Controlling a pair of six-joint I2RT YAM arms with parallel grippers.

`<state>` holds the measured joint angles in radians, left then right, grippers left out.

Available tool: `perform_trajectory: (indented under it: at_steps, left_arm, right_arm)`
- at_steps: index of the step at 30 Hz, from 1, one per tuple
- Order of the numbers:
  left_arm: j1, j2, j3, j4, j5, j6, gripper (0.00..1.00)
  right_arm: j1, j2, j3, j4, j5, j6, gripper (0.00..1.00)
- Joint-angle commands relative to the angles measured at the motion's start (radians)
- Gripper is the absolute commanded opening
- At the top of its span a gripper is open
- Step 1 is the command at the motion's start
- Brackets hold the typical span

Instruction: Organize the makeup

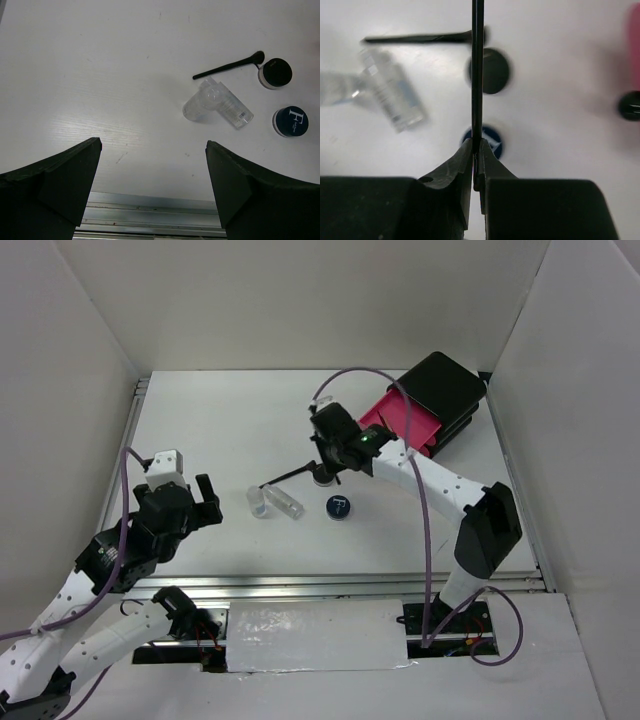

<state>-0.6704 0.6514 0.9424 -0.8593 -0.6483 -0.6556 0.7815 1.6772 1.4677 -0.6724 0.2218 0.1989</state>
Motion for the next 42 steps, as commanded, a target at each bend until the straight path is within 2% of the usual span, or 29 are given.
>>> perform_trajectory:
  at_steps: [1,3,7,13,23,32,37,38,40,42]
  left_arm:
    - [-0.006,-0.015,0.016,0.039,0.001,0.014,1.00]
    - [-0.006,-0.016,0.013,0.040,0.004,0.017,0.99]
    - [-0.009,-0.018,0.013,0.042,0.007,0.020,0.99]
    - [-0.011,-0.006,0.015,0.045,0.013,0.025,0.99]
    - [-0.012,0.008,0.013,0.049,0.019,0.030,0.99]
    - [-0.012,-0.009,0.012,0.049,0.016,0.027,0.99]
    - [-0.012,-0.010,0.012,0.049,0.016,0.028,0.99]
    - [-0.012,-0.010,0.012,0.049,0.018,0.031,0.99]
    - [-0.012,-0.010,0.010,0.055,0.027,0.034,0.99]
    - [-0.012,-0.010,0.012,0.051,0.022,0.031,0.99]
  right_arm:
    - [-0.135,-0.033,0.055,-0.075,0.206,0.042,0.00]
    - [-0.245,-0.043,0.065,-0.069,0.252,0.046,0.00]
    - [-0.378,-0.057,0.080,-0.049,0.269,-0.015,0.00]
    - [-0.497,-0.034,0.086,-0.010,0.214,-0.047,0.00]
    - [-0.513,0.007,0.109,-0.004,0.157,-0.047,0.00]
    - [-0.515,0.016,0.097,0.004,0.122,-0.027,0.05]
    - [-0.508,0.004,0.085,0.011,0.119,-0.018,0.22]
    - [-0.510,0.000,0.086,0.010,0.119,-0.019,0.31]
    - [-0.508,-0.008,0.103,0.005,0.120,-0.019,0.38]
    - [-0.501,-0.016,0.114,-0.010,0.119,-0.023,0.51]
